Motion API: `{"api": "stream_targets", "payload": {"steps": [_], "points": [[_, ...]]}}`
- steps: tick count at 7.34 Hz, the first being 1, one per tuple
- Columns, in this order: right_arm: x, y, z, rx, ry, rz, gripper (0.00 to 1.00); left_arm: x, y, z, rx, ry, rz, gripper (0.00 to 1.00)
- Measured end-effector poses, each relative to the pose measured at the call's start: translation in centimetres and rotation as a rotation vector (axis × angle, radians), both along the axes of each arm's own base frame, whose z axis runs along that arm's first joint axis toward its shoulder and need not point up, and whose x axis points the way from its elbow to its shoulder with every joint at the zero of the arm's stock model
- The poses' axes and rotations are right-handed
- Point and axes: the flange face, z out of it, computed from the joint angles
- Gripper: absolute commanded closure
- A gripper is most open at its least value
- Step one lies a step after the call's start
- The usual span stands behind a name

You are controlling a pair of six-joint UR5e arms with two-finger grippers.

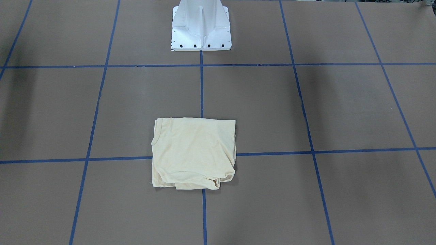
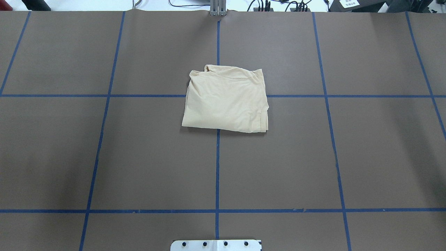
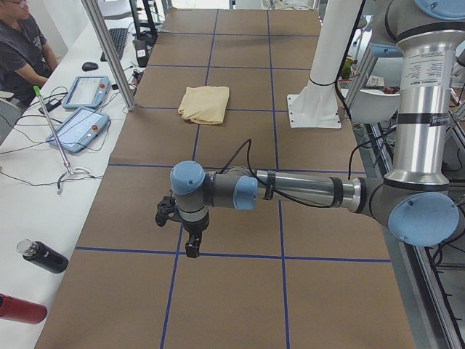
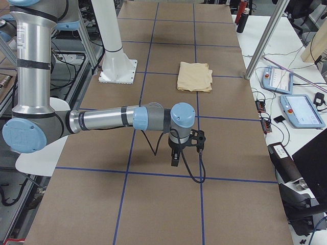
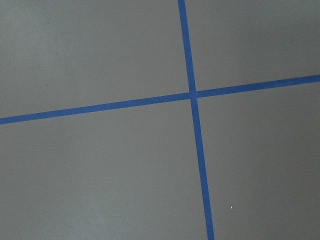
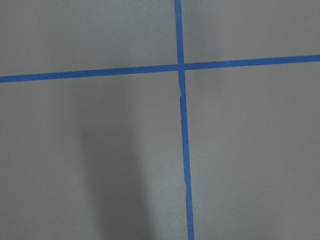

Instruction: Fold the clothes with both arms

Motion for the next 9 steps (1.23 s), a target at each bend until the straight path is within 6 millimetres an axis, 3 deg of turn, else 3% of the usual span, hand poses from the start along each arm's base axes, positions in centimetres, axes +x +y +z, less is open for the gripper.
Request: {"api": "stream_targets", "payload": {"steps": [3,9], "points": [[-0.1,0.8,1.1,-0.040,-0.001,0.012,0.00,0.0,0.0,-0.3,0.005,0.000,0.000,0.00],[-0.1,0.7,1.2,-0.031,0.000,0.010,0.00,0.0,-0.1,-0.4,0.008,0.002,0.000,0.00]]}}
